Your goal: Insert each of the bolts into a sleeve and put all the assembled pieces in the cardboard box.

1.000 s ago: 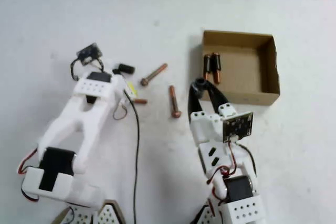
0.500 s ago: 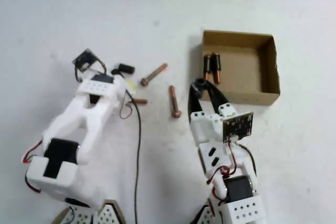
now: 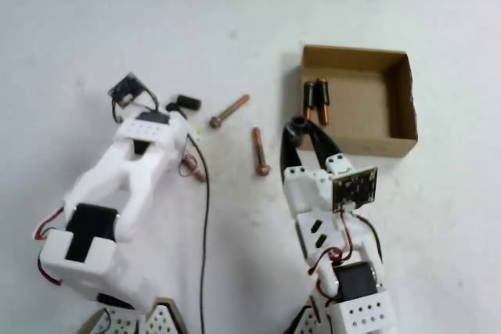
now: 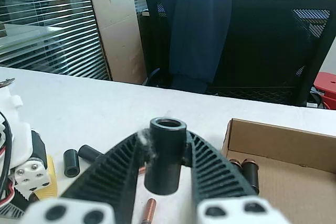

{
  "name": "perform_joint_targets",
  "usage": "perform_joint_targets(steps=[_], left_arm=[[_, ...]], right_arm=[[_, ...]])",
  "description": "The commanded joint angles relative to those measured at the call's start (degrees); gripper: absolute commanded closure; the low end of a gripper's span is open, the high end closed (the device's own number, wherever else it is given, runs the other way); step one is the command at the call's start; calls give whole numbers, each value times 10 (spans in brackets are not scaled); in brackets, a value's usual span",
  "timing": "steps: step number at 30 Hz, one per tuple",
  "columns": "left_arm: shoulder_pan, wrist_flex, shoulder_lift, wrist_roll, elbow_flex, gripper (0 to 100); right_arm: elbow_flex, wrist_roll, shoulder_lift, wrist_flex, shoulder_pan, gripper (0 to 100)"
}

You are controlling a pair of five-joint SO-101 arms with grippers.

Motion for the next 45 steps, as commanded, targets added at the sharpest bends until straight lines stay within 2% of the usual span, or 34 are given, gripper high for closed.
perform_joint_targets(steps=[1,10,19,24,28,33,36,40,45], left_arm=[[-28,-9,-4,-20,-12,939],[-57,-5,-7,-232,-11,937],[-56,81,-7,-501,-16,937],[-56,135,-4,-593,-41,939],[-56,155,-4,-628,-50,940],[-56,155,-8,-630,-53,942],[-52,155,-22,-630,-53,979],[-52,155,-73,-630,-50,978],[-52,176,-153,-631,-52,979]], right_arm=[[5,7,-8,0,8,981],[5,7,-8,0,8,981],[5,7,-8,0,8,981],[5,7,-8,0,8,981],[5,7,-8,0,8,981],[5,7,-8,0,5,981],[5,6,-8,0,4,981],[5,4,-8,0,-2,981],[5,7,-7,21,-47,981]])
